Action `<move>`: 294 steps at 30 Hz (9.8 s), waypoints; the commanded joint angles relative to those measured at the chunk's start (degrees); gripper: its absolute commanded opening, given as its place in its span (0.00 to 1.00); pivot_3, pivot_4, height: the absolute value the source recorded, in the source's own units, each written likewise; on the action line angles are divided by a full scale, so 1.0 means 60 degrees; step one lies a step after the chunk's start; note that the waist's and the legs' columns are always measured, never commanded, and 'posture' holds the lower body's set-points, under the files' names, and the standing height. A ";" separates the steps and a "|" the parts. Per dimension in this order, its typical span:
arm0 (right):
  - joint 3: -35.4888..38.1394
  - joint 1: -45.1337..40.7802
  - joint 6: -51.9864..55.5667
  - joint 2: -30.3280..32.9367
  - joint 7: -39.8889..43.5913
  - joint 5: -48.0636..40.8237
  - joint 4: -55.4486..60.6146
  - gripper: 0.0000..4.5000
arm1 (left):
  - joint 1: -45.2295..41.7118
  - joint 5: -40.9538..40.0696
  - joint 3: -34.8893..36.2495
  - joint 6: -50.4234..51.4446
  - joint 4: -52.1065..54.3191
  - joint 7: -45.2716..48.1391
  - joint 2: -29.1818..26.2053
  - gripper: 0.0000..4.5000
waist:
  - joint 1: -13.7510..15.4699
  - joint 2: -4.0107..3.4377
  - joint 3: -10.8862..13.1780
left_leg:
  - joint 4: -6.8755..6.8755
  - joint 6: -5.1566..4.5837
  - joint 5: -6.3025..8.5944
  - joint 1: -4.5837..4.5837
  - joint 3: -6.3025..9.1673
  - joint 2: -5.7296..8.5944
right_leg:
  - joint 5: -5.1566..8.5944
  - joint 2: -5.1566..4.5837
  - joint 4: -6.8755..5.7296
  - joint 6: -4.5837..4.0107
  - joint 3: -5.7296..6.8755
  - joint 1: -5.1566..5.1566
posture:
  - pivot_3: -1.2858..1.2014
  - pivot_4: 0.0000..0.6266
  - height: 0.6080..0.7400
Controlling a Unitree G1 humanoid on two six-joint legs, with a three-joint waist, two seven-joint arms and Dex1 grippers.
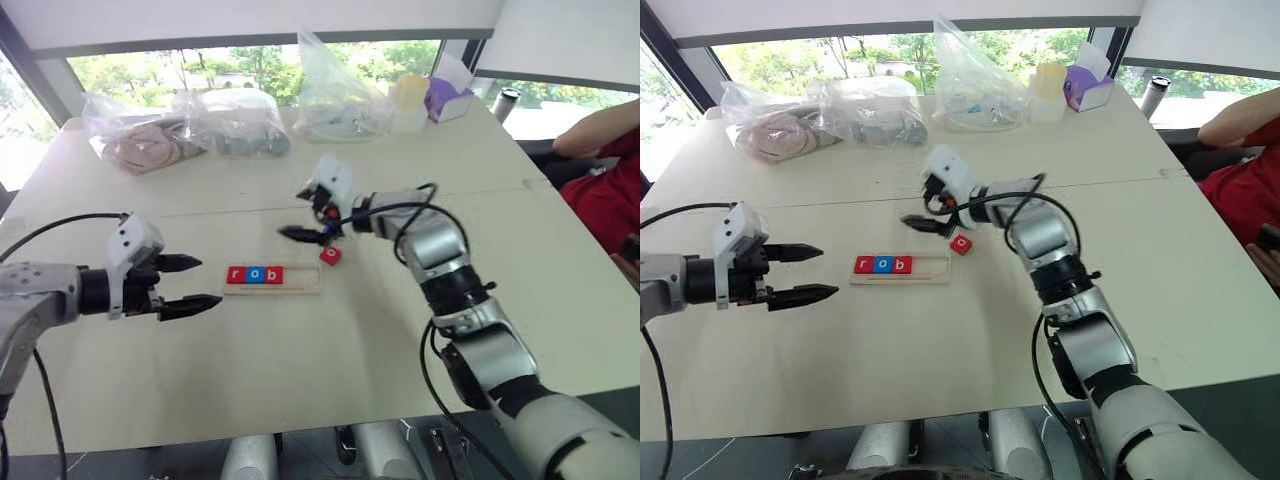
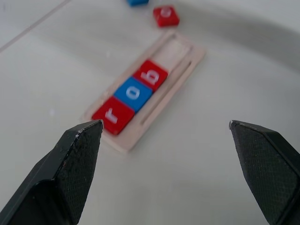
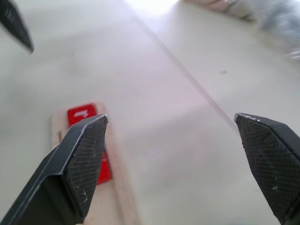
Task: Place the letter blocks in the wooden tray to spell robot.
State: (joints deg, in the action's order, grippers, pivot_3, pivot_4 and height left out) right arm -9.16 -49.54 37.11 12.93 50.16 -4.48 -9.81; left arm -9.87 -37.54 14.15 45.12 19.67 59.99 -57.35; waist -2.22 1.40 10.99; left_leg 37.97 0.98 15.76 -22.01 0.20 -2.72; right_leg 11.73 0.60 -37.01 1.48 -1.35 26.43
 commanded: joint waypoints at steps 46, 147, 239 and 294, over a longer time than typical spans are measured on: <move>0.0438 0.4816 0.4249 -0.0619 -0.5829 0.0071 0.6059 0.25 | -0.1353 -0.0034 -0.0926 -0.0073 -0.0138 -0.0072 0.0231 1.00 | -0.0247 0.0001 0.0003 | -0.0012 0.0001 0.0001 -0.0005 0.0012 -0.0007 | 0.0004 0.0029 0.0011 -0.0003 -0.0018 0.0015 | 0.52 0.24 0.99; -0.2945 -0.0406 -0.3058 -0.0173 0.2298 0.1702 -0.2527 0.25 | 0.1013 0.0327 0.0213 -0.0280 0.0086 0.0011 -0.0389 1.00 | -0.0296 0.0025 0.0017 | -0.0124 0.0009 -0.0006 0.0103 -0.0015 -0.0019 | 0.0017 0.0102 -0.0015 -0.0044 -0.0131 -0.0006 | 0.52 0.24 0.99; 0.1046 0.4435 0.6004 0.1336 -0.5151 -0.0443 0.7476 0.99 | -0.2689 0.1604 -0.2334 -0.1711 -0.1343 -0.0277 0.2067 1.00 | -0.0297 0.0040 0.0003 | -0.0127 0.0031 -0.0017 0.0091 -0.0003 0.0049 | 0.0038 0.0126 0.0007 -0.0017 -0.0247 -0.0012 | 0.52 0.24 0.99; -0.2067 0.0914 -0.2512 0.1556 0.2698 0.0338 -0.0850 0.24 | -0.0160 0.0699 -0.0042 -0.0800 -0.0568 -0.0015 -0.0522 1.00 | -0.0266 0.0071 0.0028 | -0.0123 0.0013 -0.0007 0.0096 -0.0013 0.0043 | 0.0046 0.0139 -0.0017 -0.0001 -0.0270 -0.0007 | 0.52 0.24 0.99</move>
State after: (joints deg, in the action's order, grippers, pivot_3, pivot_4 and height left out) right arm -21.65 -43.73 22.28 22.25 65.88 -2.42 -17.02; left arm -9.99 -33.09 12.12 40.75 14.83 60.69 -60.47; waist -3.81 1.83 11.16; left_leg 37.24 1.06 15.72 -21.42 0.13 -2.47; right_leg 12.00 1.44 -37.12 1.47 -2.97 26.37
